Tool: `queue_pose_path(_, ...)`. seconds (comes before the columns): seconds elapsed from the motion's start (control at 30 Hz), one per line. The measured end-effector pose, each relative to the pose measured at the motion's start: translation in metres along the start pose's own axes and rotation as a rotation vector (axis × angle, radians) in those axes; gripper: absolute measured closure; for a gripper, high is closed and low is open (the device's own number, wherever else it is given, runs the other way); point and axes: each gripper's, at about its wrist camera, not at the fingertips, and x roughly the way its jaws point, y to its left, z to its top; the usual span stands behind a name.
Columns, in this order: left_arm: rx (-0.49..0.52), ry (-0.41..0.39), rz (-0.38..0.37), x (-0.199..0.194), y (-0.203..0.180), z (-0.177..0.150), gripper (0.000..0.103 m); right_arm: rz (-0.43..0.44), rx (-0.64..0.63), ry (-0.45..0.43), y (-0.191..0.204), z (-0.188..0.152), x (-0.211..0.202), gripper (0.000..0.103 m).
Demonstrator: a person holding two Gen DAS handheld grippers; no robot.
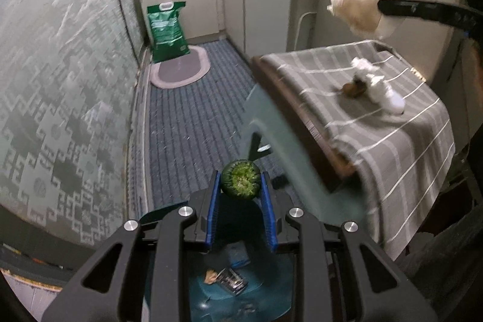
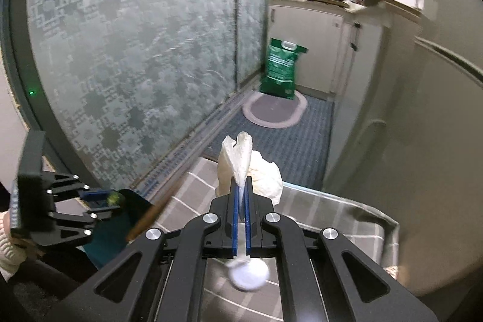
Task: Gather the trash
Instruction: 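Carry lime and plastic bag over the teal bin and release both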
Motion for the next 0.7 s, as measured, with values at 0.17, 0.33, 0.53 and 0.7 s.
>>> queue_pose_path(0.17,-0.005,0.058,0.024,0.005,0.018,-0.020,0.075,0.067,-0.017,-0.010,0.029,0.010,0.005,0.100)
queue_pose_path(0.33,0.013,0.142,0.040,0.015,0.029,-0.042,0.073,0.143,-0.038,0.000,0.061,0.016,0.013,0.100)
queue_pose_path(0.53,0.014,0.150,0.038,0.009,0.037,-0.052,0.073,0.186,-0.076,0.035,0.093,0.017,0.029,0.100)
queue_pose_path(0.7,0.007,0.147,0.038,0.001,0.043,-0.056,0.073,0.216,-0.098,0.080,0.114,0.012,0.046,0.100)
